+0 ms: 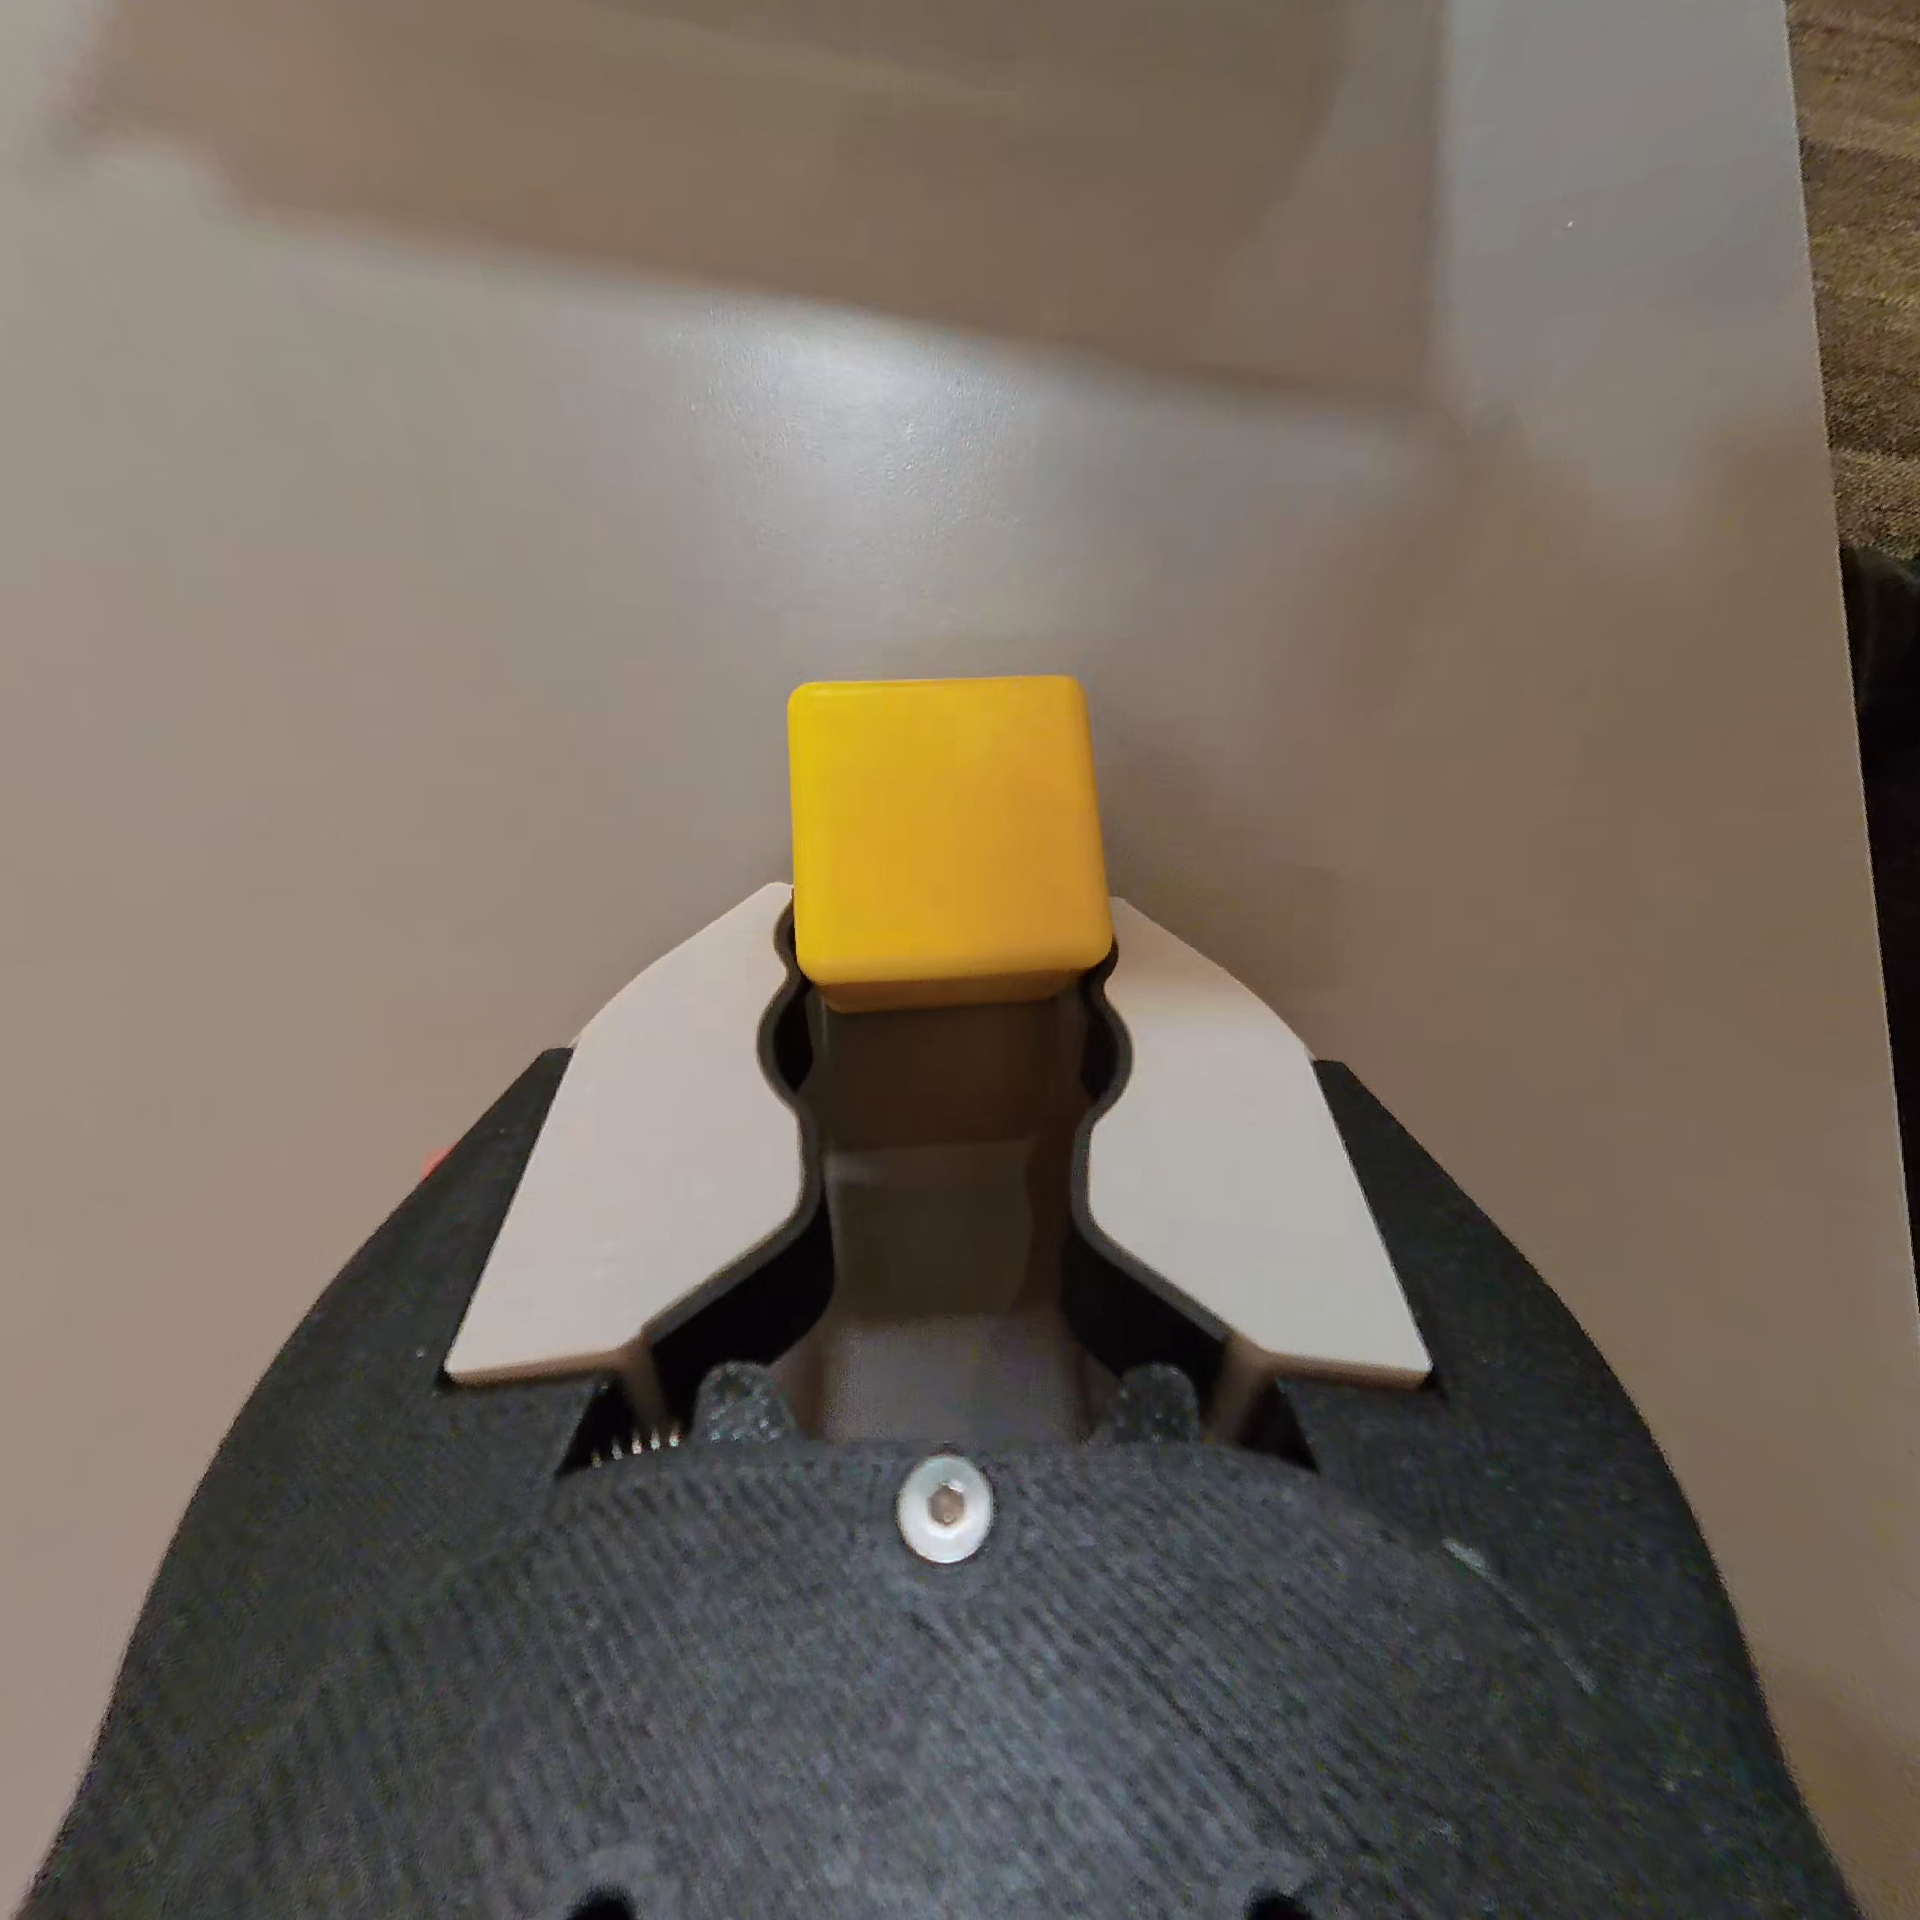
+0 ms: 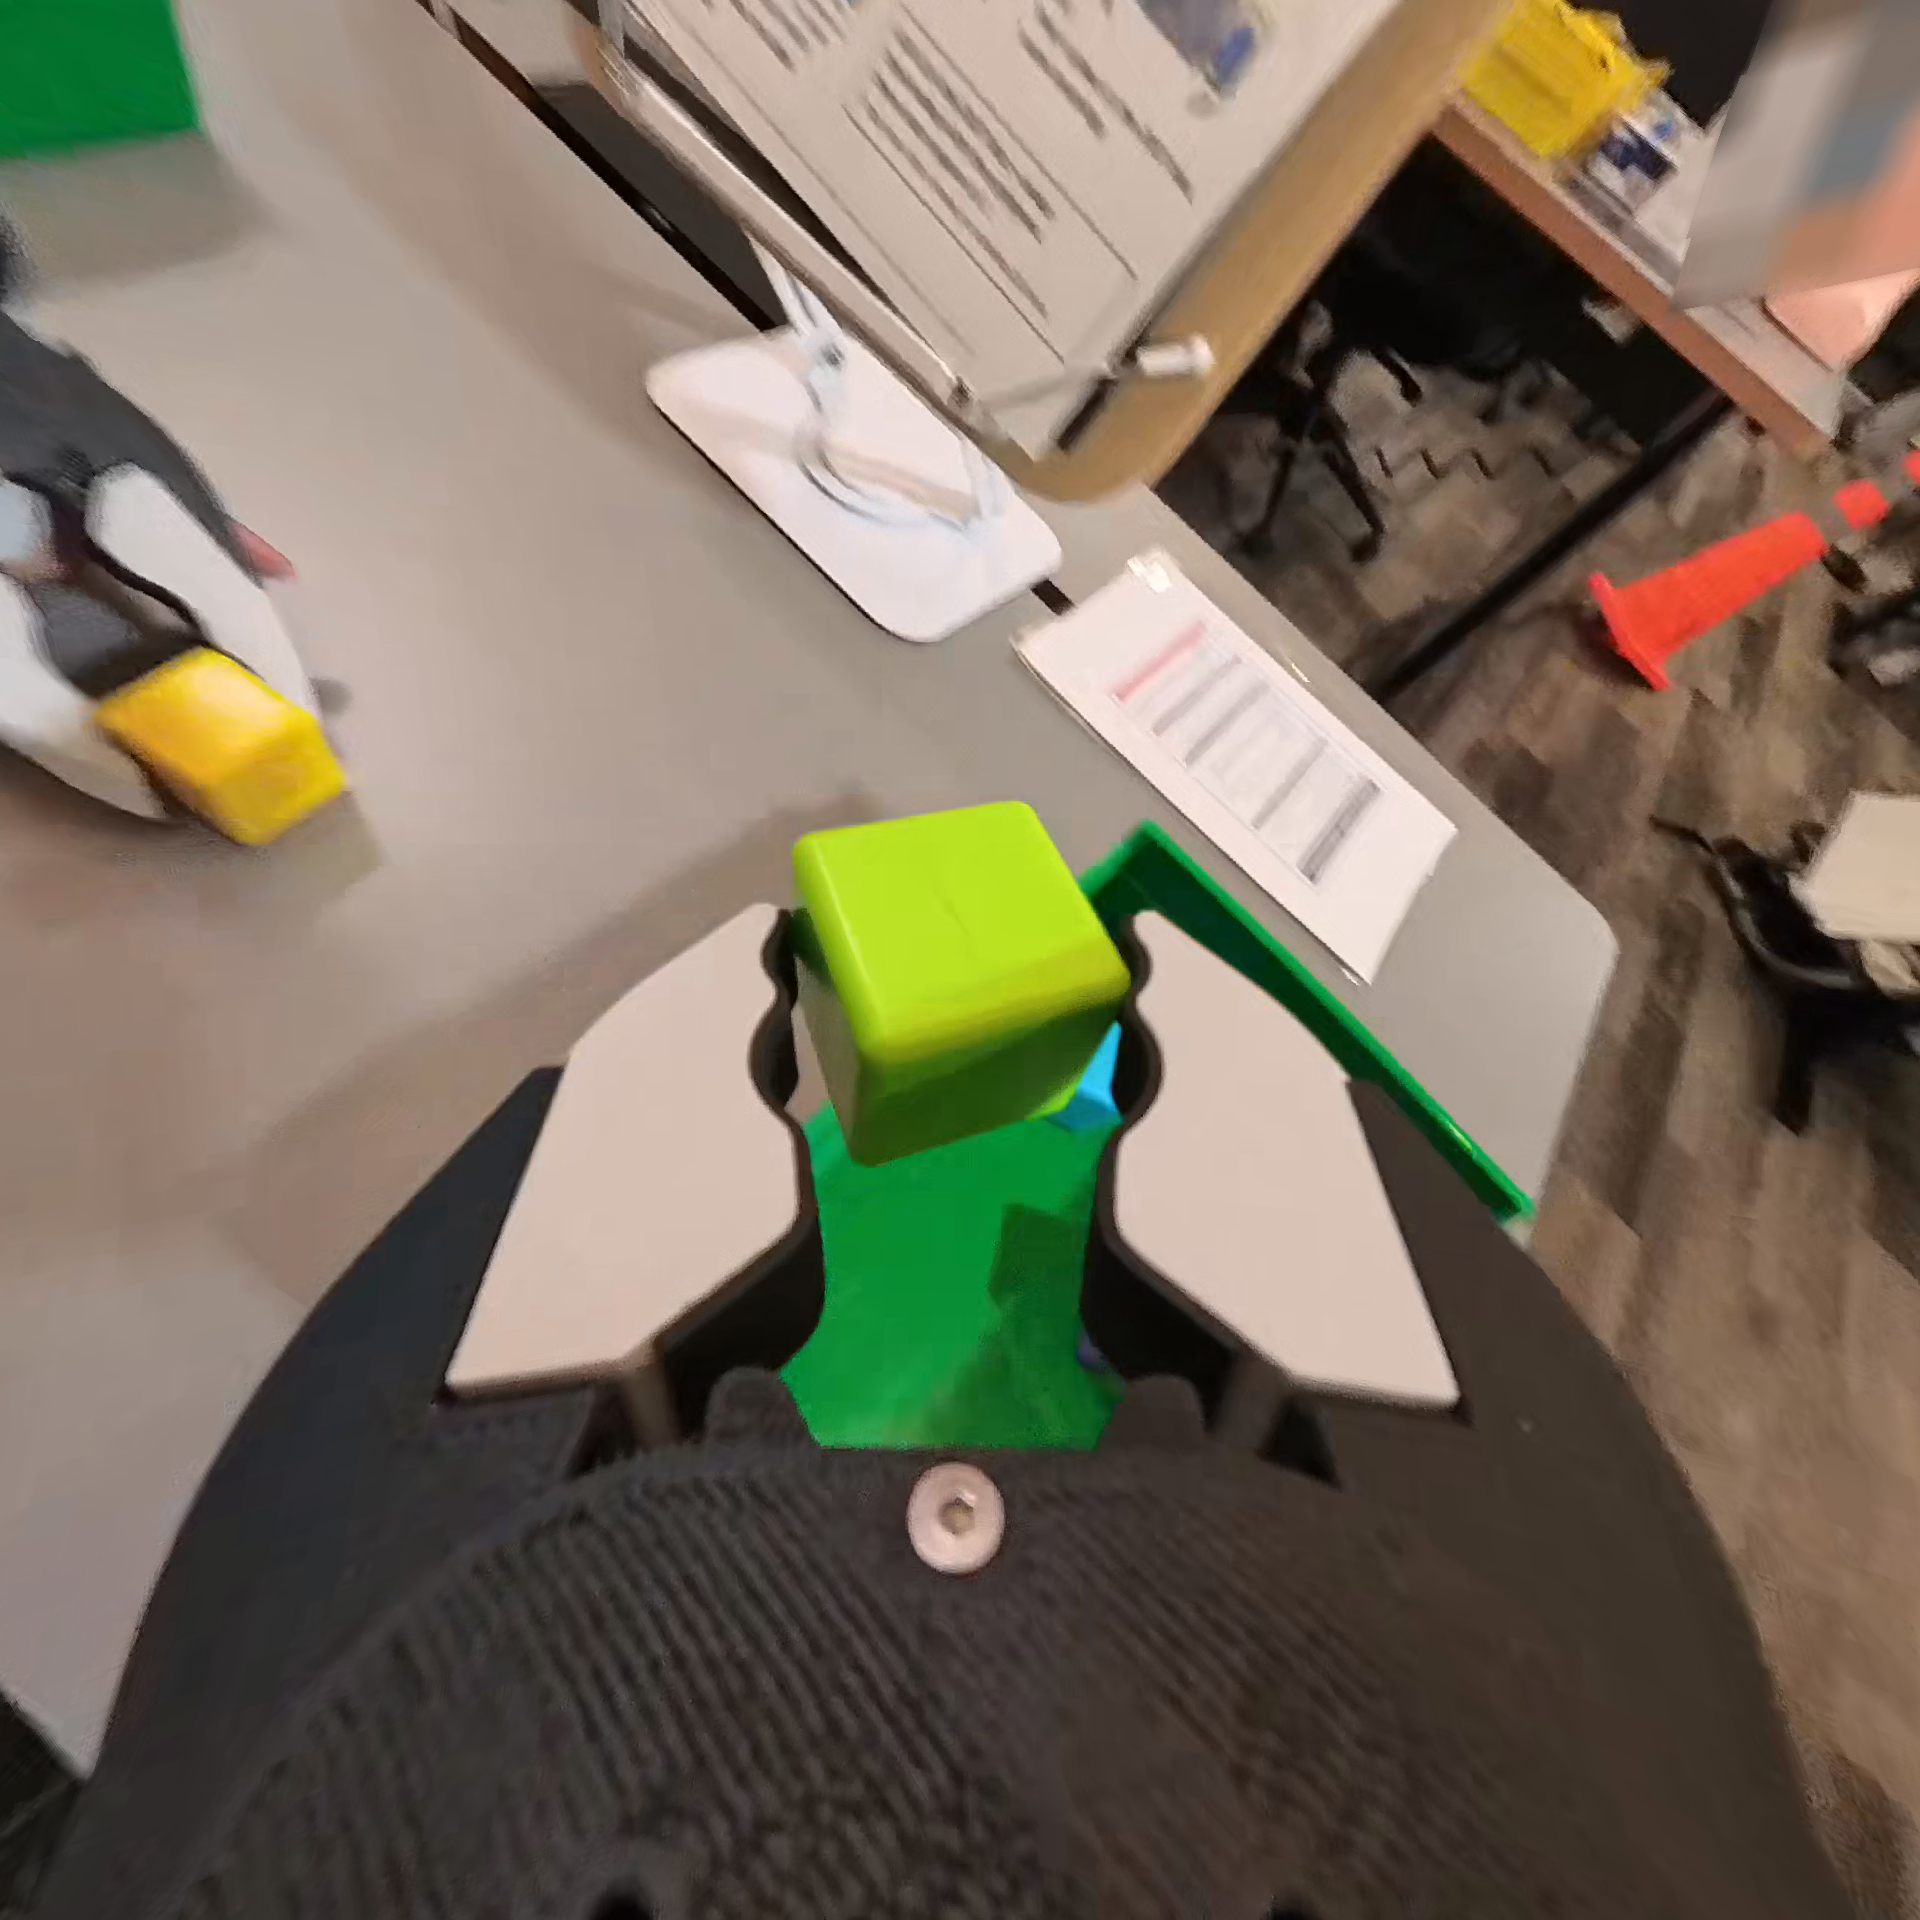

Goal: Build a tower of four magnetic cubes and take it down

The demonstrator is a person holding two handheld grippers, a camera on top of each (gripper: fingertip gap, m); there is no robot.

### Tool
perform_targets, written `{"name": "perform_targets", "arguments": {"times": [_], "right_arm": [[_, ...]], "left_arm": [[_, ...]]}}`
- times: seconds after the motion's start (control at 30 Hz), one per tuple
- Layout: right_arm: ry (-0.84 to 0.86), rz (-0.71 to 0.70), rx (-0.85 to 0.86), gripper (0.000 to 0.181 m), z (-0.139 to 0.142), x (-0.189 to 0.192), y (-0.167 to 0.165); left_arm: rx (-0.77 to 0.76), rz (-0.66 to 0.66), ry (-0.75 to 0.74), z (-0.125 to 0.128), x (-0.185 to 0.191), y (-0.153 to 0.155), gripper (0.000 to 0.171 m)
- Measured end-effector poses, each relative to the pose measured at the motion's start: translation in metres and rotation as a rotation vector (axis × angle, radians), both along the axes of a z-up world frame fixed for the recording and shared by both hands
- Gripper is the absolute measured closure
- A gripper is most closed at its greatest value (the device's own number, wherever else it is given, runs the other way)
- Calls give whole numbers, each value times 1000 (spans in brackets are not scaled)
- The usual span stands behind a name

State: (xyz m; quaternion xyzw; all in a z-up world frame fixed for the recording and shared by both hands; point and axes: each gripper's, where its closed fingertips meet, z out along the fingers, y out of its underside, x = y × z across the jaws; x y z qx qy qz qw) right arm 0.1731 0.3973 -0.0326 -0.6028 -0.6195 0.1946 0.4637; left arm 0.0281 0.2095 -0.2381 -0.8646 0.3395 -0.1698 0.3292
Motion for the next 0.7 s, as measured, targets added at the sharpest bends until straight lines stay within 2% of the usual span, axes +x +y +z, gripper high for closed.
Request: {"name": "perform_targets", "arguments": {"times": [0.07, 0.13, 0.27, 0.37, 0.5, 0.7], "right_arm": [[-57, -65, 6, 121, -17, 11, 17], [-133, -94, -58, 121, -46, 20, 29], [-274, -120, -203, 121, -110, 34, 42], [-326, -119, -266, 121, -143, 37, 44], [-342, -96, -284, 122, -166, 30, 43], [-303, -80, -285, 132, -177, 26, 45]], "left_arm": [[1, 0, 1, 0, 0, 0, 122], [2, 0, 3, 0, 0, 0, 122], [4, 1, 7, 0, 0, 0, 121], [4, 1, 7, 0, 0, 0, 121], [3, 1, 6, 0, 0, 0, 121], [3, 1, 6, 0, 0, 0, 121]]}}
